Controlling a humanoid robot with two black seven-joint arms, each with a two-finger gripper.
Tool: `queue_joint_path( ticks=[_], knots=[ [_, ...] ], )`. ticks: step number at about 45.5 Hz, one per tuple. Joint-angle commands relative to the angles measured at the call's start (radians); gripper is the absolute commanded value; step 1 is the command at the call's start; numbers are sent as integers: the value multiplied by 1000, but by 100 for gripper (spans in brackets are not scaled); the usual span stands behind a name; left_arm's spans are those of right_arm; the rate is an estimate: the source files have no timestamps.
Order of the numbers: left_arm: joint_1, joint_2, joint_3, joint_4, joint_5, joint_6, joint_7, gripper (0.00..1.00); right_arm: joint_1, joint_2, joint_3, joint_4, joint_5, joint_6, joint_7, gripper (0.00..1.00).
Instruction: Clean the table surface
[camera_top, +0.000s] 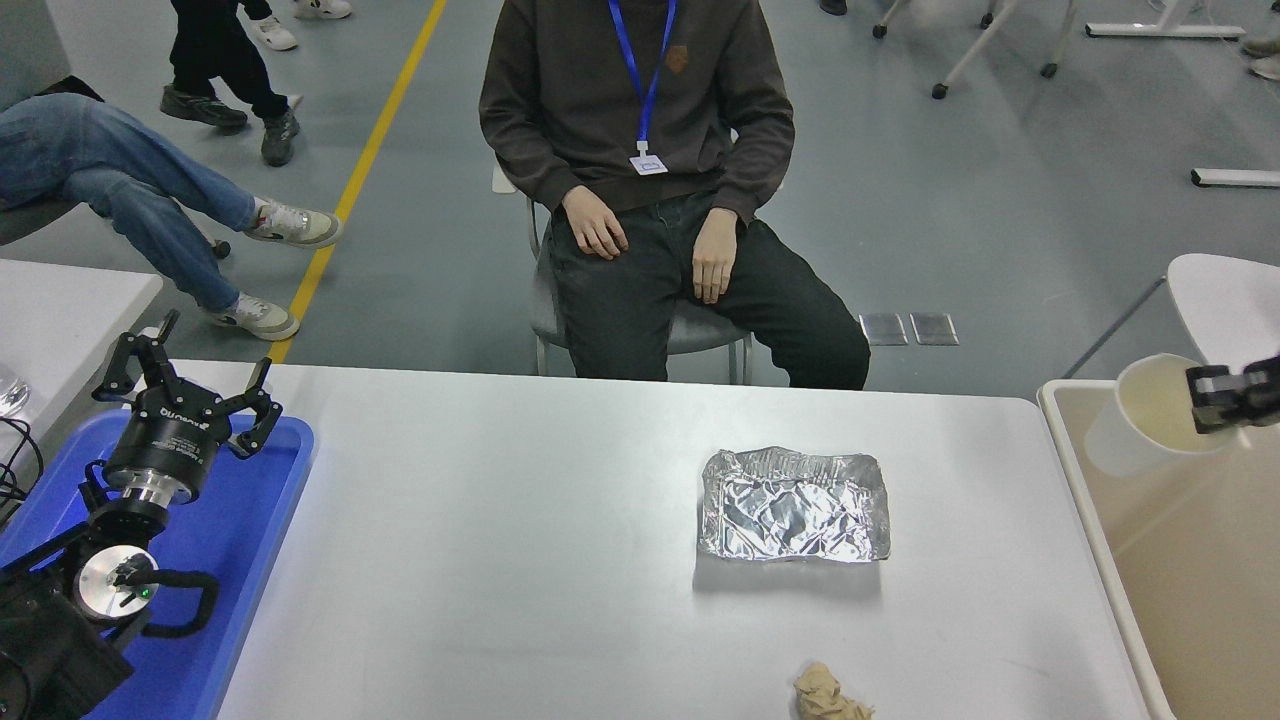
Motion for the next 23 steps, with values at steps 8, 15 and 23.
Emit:
queue_joint_path(
  ticks=[8, 15, 23],
  knots=[
    [0, 0, 0, 0, 0, 0, 0, 100, -63, 5, -10, -290, -21, 0, 109, 0],
    [0, 0, 0, 0, 0, 0, 0, 100, -108, 65, -9, -451, -30, -4, 192, 0],
    [0, 0, -1, 0, 0, 0, 0, 100, -169, 191, -6, -721, -30, -23, 260, 0]
  ],
)
